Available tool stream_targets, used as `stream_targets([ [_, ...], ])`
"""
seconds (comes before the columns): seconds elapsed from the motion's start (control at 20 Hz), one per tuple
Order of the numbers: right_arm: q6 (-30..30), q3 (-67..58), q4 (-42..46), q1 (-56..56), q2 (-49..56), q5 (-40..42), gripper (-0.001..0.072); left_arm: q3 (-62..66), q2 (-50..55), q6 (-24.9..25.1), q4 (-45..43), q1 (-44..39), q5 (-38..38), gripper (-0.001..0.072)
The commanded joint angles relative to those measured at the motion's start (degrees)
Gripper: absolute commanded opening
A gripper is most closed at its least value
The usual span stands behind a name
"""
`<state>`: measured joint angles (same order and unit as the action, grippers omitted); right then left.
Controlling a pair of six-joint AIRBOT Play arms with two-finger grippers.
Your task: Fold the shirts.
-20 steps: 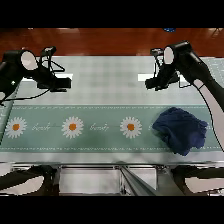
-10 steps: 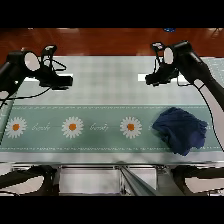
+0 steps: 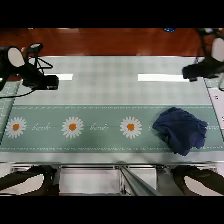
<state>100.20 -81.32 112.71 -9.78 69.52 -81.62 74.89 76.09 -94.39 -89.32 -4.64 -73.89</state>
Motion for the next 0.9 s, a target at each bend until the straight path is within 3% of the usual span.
stream_targets([
  [0.0, 3.23, 13.94, 0.28, 4.20, -14.86, 0.04, 0.0408, -6.80, -7.45, -0.90, 5.07, 1.18, -0.13, 0.0505],
  [0.15, 4.59, 31.04, -3.48, 6.75, -25.11, 1.51, 0.0408, -19.50, -17.68, -0.87, 14.49, -1.88, 8.13, 0.0505],
  [0.3, 4.31, 41.86, -9.64, 9.20, -27.15, 5.01, 0.0408, -28.28, -22.97, -1.46, 15.02, -6.64, 11.28, 0.0505],
  [0.75, 2.73, 46.58, -17.38, 14.32, -12.31, 14.84, 0.0406, -33.55, -22.56, -2.43, 14.99, -11.08, 13.66, 0.0505],
  [0.8, 2.67, 46.58, -18.51, 14.25, -10.23, 15.91, 0.0379, -33.55, -22.56, -2.43, 15.02, -11.08, 14.12, 0.0505],
  [0.85, 1.92, 46.58, -19.69, 14.25, -8.70, 16.81, 0.0244, -33.55, -22.56, -2.40, 14.99, -11.08, 14.58, 0.0505],
])
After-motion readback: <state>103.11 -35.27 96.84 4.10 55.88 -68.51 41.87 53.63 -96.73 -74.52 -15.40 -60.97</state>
